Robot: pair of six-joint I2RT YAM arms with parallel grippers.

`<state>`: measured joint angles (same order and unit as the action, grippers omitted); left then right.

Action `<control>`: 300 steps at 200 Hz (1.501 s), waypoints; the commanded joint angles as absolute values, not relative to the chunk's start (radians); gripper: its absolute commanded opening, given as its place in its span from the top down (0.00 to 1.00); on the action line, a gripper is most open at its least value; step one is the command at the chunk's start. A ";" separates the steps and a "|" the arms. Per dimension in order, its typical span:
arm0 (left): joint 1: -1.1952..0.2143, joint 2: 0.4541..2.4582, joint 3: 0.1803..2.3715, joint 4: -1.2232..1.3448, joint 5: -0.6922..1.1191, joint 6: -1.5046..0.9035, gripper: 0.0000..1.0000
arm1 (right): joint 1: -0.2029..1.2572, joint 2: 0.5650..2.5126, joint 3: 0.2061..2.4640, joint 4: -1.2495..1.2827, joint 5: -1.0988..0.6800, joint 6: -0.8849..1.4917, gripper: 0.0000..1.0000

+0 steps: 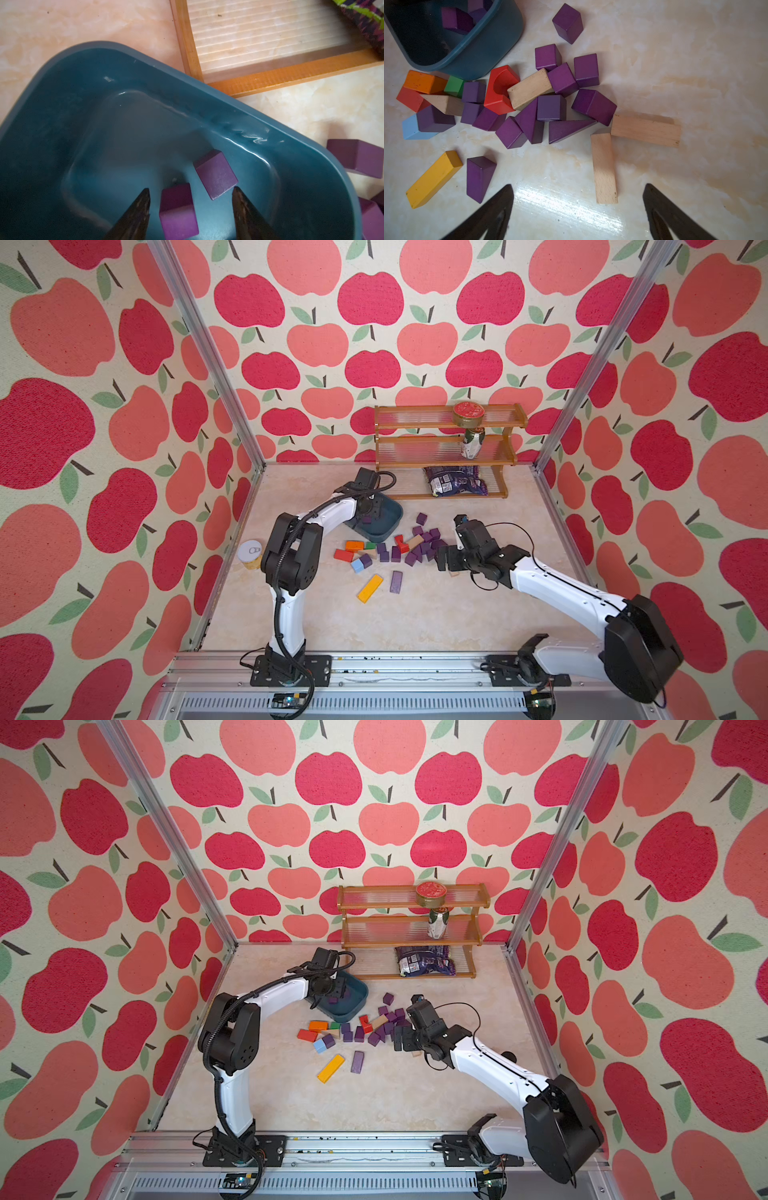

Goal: Pick purple bricks into the storage bin
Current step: Place the building block in the storage box, then pick up the building block from the center of the board.

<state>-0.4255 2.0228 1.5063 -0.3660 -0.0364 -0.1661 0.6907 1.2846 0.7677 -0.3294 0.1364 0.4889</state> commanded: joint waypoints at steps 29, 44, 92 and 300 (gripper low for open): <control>-0.425 1.866 1.437 -0.355 -0.048 -0.197 0.25 | 0.683 1.295 0.750 -0.310 0.110 0.504 0.01; -0.430 1.806 1.387 -0.329 -0.042 -0.206 0.18 | 0.683 1.297 0.747 -0.303 0.102 0.505 0.01; -0.449 1.572 1.187 -0.224 -0.027 -0.236 0.05 | 0.684 1.323 0.744 -0.275 0.073 0.516 0.01; -0.553 0.714 0.458 -0.183 -0.107 -0.235 0.01 | 0.873 1.573 0.966 -0.324 0.048 0.575 0.07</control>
